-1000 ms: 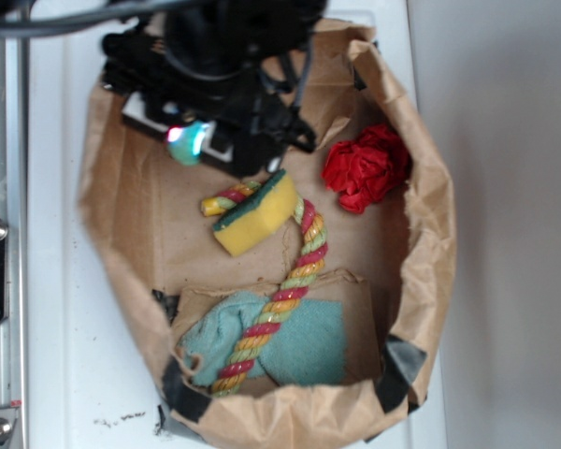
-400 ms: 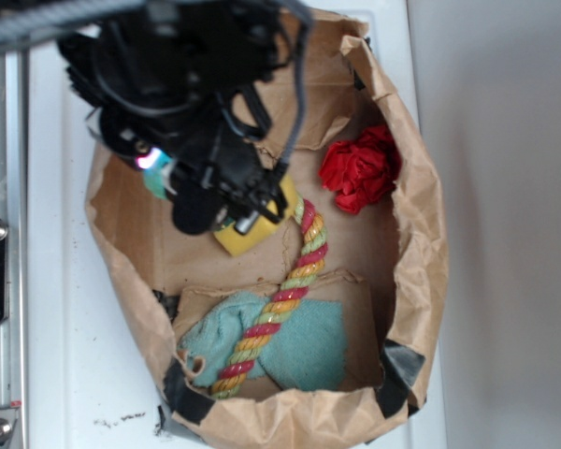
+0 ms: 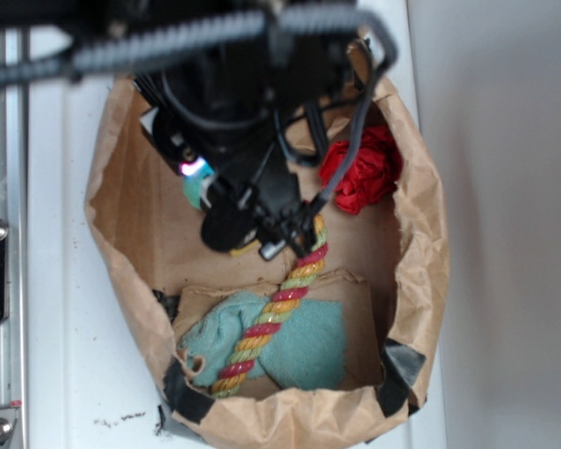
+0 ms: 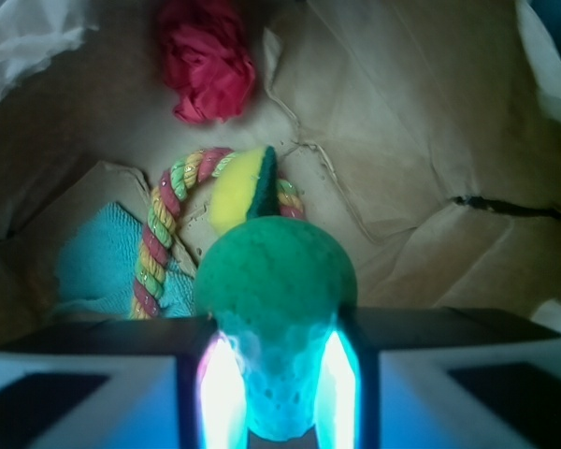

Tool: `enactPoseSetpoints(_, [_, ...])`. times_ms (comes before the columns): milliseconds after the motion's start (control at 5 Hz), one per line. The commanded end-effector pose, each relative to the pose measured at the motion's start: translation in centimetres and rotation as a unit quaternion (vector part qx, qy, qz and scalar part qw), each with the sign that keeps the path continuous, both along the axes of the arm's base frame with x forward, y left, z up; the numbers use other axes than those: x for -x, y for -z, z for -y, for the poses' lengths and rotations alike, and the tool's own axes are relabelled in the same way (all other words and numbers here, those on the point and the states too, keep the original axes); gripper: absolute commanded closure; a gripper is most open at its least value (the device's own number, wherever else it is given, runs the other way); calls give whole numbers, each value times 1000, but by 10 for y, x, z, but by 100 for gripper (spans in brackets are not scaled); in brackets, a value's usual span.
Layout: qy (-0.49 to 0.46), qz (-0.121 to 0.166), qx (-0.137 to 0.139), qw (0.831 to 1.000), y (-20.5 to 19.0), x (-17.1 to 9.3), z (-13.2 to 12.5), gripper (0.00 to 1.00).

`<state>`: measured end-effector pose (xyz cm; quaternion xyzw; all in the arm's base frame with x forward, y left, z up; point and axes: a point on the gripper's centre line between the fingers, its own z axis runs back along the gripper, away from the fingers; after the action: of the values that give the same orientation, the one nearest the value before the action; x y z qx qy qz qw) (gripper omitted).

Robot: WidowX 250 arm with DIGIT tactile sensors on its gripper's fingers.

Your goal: Grab the green ball.

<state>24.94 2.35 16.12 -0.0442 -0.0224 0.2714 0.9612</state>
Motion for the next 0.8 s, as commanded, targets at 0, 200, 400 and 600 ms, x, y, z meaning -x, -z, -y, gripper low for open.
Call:
enactPoseSetpoints(0, [96,26,-28,995,-42,42,18,100])
enactPoseSetpoints(200, [111,28,-37,993,-46,37,25,100])
enactPoseSetpoints(400, [115,27,-34,992,-47,32,26,100])
enactPoseSetpoints(600, [99,32,-34,994,-42,21,26,100])
